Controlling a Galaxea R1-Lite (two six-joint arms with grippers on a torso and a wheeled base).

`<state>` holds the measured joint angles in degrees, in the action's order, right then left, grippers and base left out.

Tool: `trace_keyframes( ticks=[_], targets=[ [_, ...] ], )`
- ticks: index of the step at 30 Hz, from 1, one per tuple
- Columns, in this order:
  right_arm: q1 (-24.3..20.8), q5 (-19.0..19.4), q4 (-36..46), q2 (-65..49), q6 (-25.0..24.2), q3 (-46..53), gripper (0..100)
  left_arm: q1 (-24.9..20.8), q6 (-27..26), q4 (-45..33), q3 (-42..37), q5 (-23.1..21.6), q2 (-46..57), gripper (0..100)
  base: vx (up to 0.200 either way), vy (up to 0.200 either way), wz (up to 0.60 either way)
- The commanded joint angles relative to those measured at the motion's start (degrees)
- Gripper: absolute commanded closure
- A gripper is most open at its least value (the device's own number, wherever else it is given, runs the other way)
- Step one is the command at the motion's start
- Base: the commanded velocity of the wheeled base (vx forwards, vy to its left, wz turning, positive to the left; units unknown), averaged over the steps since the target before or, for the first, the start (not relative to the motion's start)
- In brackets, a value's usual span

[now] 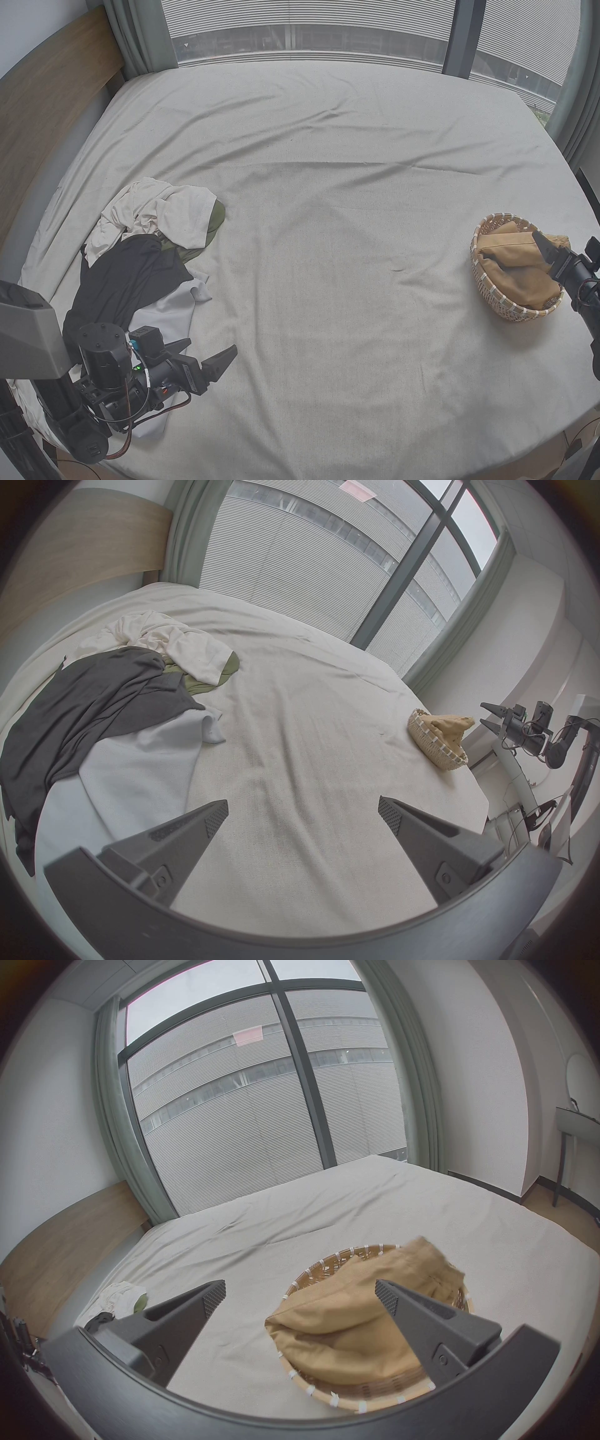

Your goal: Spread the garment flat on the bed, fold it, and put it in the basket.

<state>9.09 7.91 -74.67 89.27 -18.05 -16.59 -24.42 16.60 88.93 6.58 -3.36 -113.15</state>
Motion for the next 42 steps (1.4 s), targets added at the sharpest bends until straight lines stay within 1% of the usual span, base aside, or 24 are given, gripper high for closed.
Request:
trace_keyframes(
  ticks=[1,3,4,5,8,10,11,13,15,18,20,21,24,27,30,32,33,34,35,36,37,38,40,42],
  targets=[
    [-10.68,0.44,5.32,-8.50,0.21,1.83,0,-3.53,0.01,0.01,0.01,0.46,3.91,0,0.000,0.000,0.00],
    [-15.60,0.26,5.41,-8.85,1.00,2.70,0,-4.59,0.01,0.01,-0.25,1.61,6.28,0,0.000,0.000,0.00],
    [-16.39,0.26,5.32,-8.76,1.18,2.97,0,-4.76,0.01,0.01,-0.25,1.78,6.72,0,0.000,0.000,0.00],
    [-20.52,0.26,4.97,-8.85,3.02,4.73,0,-6.08,0.01,0.01,-0.61,3.10,10.23,0,0.000,0.000,0.00],
    [-26.14,0.35,4.71,-10.08,5.49,8.86,0,-7.05,-0.43,-0.16,-2.19,3.80,17.09,0,0.000,0.000,0.00],
    [-29.31,0.35,4.71,-12.19,5.84,11.49,0,-6.87,-0.43,-0.16,-3.68,3.89,20.87,0,0.000,0.000,0.00],
    [-29.48,0.35,4.79,-12.37,5.93,11.67,0,-6.87,-0.52,-0.16,-3.77,3.89,21.22,0,0.000,0.000,0.00],
    [-32.30,0.26,4.88,-15.88,6.10,14.48,0,-6.52,-0.43,-0.25,-5.62,4.16,26.32,0,0.000,0.000,0.00],
    [-32.74,0.09,5.41,-19.13,6.54,15.89,0,-6.52,-0.43,-0.51,-6.58,4.86,30.10,0,0.000,0.000,0.00],
    [-32.21,-0.09,6.02,-23.27,7.07,16.59,0,-6.43,-0.34,-0.78,-6.58,6.44,34.40,0,0.000,0.000,0.00],
    [-31.33,-1.85,11.39,-32.05,7.24,16.59,0,-6.17,-0.26,-3.41,-6.58,8.37,42.05,0,0.000,0.000,0.00],
    [-31.07,-2.20,13.06,-34.16,7.33,16.59,0,-6.17,-0.43,-4.29,-6.58,8.55,43.54,0,0.000,0.000,0.00],
    [-28.69,-2.37,23.25,-44.89,7.42,16.59,0,-5.29,-1.93,-10.18,-6.58,8.64,51.98,0,0.000,0.000,0.00],
    [-24.04,-1.58,33.45,-55.35,7.51,16.33,0,-1.86,-2.19,-19.58,-6.58,8.37,60.51,0,0.000,0.000,0.00],
    [-18.67,0.09,45.05,-66.24,7.95,14.48,0,2.45,-2.19,-34.35,-6.58,7.50,70.97,0,0.000,0.000,0.00],
    [-16.04,0.88,49.44,-70.11,8.03,13.69,0,4.20,-2.10,-39.62,-6.58,6.97,74.39,0,0.000,0.000,0.00],
    [-13.14,2.37,53.93,-74.07,8.12,12.37,0,5.78,-1.84,-44.63,-6.41,6.09,78.08,0,0.000,0.000,0.00],
    [-11.73,3.43,56.65,-76.35,8.21,11.67,0,6.40,-1.66,-47.27,-6.32,5.56,80.19,0,0.000,0.000,0.00],
    [-10.50,4.48,59.37,-78.55,8.30,11.05,0,6.84,-1.49,-49.56,-6.23,4.95,82.04,0,0.000,0.000,0.00],
    [-10.50,4.48,59.37,-78.55,8.30,11.05,0,6.84,-1.49,-49.56,-6.23,4.95,82.04,0,0.000,0.000,0.00],
    [-8.30,6.94,65.26,-84.00,9.35,10.70,0,8.25,-1.40,-54.30,-6.41,3.98,85.99,0,0.000,0.000,0.00],
    [-8.04,8.08,67.20,-86.11,10.06,10.97,0,9.04,-1.40,-55.71,-6.58,3.80,87.23,0,0.000,0.000,0.00],
    [-8.57,8.44,69.66,-88.30,10.85,12.11,0,10.44,-1.40,-58.26,-6.58,3.45,89.07,0,0.000,0.000,0.00],
    [-9.01,7.38,70.89,-88.83,12.96,16.50,0,13.34,-1.93,-62.83,-6.58,2.31,93.03,0,0.000,0.000,0.00]
  ],
)
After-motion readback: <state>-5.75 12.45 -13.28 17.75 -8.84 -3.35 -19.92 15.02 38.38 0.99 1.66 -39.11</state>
